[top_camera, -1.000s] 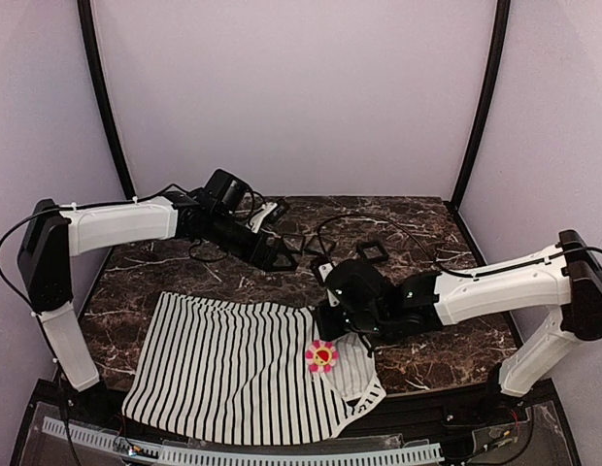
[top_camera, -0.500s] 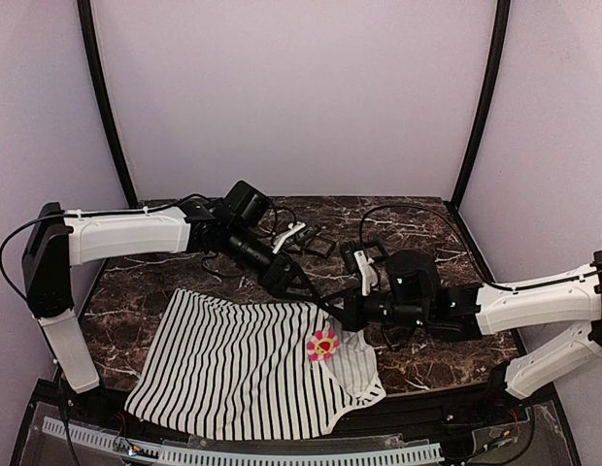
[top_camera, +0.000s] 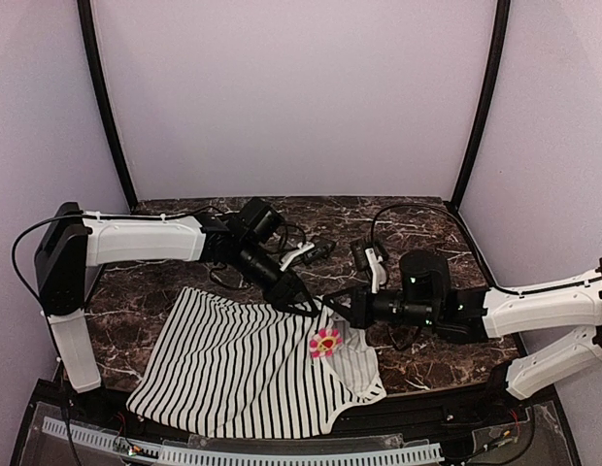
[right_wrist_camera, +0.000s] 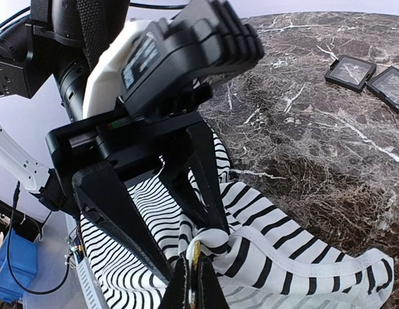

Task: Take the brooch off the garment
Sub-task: Pass from the right arm to the left, then pick up the brooch from the flattened clothing.

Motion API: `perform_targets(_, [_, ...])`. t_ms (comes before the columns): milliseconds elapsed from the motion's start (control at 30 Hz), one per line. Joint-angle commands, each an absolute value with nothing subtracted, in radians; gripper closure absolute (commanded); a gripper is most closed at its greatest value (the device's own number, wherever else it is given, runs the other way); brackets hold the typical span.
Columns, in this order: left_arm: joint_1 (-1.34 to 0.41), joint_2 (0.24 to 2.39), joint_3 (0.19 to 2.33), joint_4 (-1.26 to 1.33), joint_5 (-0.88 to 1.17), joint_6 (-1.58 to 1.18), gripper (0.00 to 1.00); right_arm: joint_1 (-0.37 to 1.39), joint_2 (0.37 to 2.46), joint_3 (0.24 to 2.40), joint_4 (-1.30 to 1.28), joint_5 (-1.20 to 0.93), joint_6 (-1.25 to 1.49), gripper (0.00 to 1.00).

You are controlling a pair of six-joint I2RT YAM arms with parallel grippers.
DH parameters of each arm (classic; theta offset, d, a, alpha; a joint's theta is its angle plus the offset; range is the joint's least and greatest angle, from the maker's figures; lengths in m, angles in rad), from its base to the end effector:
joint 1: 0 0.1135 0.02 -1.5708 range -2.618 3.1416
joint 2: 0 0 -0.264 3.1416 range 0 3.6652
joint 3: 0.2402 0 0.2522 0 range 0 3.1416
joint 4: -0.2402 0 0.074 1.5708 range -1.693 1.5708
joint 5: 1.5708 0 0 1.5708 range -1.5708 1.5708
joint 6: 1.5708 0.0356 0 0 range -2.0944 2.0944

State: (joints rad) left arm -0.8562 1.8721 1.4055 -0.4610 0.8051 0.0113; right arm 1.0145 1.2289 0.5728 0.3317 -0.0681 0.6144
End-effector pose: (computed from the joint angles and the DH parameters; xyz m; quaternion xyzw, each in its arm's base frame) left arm 0.2449 -0.3214 0.2300 0.4792 0.7400 -0.4582 0.1129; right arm 0.1384 0.2272 0.2254 -0.1807 0.7914 0.4432 0.3802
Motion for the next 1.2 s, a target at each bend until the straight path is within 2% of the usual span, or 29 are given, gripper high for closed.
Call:
perform_targets(0, [-0.862,1.871,1.421,-0.489,0.806,0.034,0.68,0.998,1.203,0.549,0.399,-0.083,0.638,1.0])
perform_targets(33, [-0.862,1.871,1.422,-0.487,0.816,0.032,0.74,0.996,1.201,0.548,0.399,-0.086,0.639,1.0])
perform_targets(100, [-0.861,1.871,1.421,-0.485,0.827,0.031,0.94,0.994,1.2,0.546,0.396,-0.091,0.641,0.97])
perform_targets(167, [-0.861,1.871,1.42,-0.483,0.824,0.032,0.99,0.993,1.195,0.546,0.383,-0.091,0.64,0.79])
perform_targets(233, [-0.861,1.871,1.42,-0.483,0.825,0.032,0.99,0.991,1.187,0.552,0.357,-0.08,0.633,0.63])
perform_targets(300, [-0.862,1.87,1.42,-0.483,0.824,0.03,0.99,0.989,1.179,0.556,0.329,-0.071,0.624,0.57])
perform_targets(367, [-0.862,1.87,1.422,-0.483,0.822,0.029,0.99,0.988,1.178,0.566,0.298,-0.063,0.616,0.57])
perform_targets(533, [-0.862,1.866,1.422,-0.484,0.821,0.029,0.99,0.988,1.174,0.568,0.258,-0.048,0.6,0.59])
perform_targets(767, [-0.862,1.864,1.425,-0.487,0.818,0.029,0.99,0.988,1.162,0.55,0.274,-0.06,0.596,0.71])
perform_targets(833, [-0.863,1.863,1.427,-0.489,0.82,0.029,0.99,0.988,1.168,0.551,0.287,-0.068,0.593,0.77])
perform_targets(967, [-0.863,1.861,1.429,-0.489,0.822,0.021,0.99,0.988,1.187,0.558,0.301,-0.066,0.586,0.98])
perform_targets(1033, [-0.864,1.861,1.43,-0.481,0.829,0.013,0.99,0.988,1.191,0.554,0.315,-0.056,0.585,1.0])
perform_targets(1100, [-0.863,1.86,1.43,-0.474,0.849,0.007,0.94,0.988,1.19,0.546,0.342,-0.045,0.587,1.0])
perform_targets(1167, [-0.863,1.856,1.428,-0.464,0.866,0.005,0.75,0.988,1.177,0.53,0.391,-0.034,0.59,1.0])
